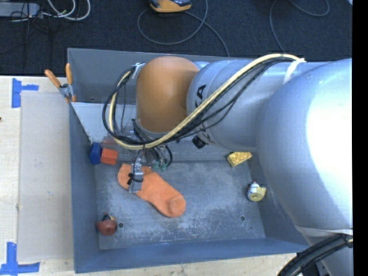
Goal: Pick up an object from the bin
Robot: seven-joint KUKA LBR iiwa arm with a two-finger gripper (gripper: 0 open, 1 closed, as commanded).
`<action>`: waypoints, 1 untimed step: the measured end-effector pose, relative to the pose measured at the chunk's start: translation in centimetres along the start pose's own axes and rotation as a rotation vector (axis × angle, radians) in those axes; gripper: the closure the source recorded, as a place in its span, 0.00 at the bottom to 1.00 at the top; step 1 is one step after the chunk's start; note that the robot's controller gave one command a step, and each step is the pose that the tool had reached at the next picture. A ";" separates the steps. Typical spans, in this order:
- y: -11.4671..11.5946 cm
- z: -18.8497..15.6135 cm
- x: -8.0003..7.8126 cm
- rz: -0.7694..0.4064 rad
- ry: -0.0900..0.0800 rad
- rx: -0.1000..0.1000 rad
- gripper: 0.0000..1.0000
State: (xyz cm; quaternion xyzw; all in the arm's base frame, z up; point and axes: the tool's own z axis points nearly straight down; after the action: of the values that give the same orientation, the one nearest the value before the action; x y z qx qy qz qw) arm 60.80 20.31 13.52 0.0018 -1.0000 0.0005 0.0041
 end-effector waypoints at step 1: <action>-0.1 -0.5 -0.2 0.004 -0.007 -0.001 0.00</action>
Offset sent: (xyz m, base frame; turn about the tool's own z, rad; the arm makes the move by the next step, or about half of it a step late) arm -0.0326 -0.0427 -0.0652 0.2725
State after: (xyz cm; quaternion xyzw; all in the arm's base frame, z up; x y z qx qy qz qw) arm 60.97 20.22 14.03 -0.0003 -1.0000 -0.0001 0.0008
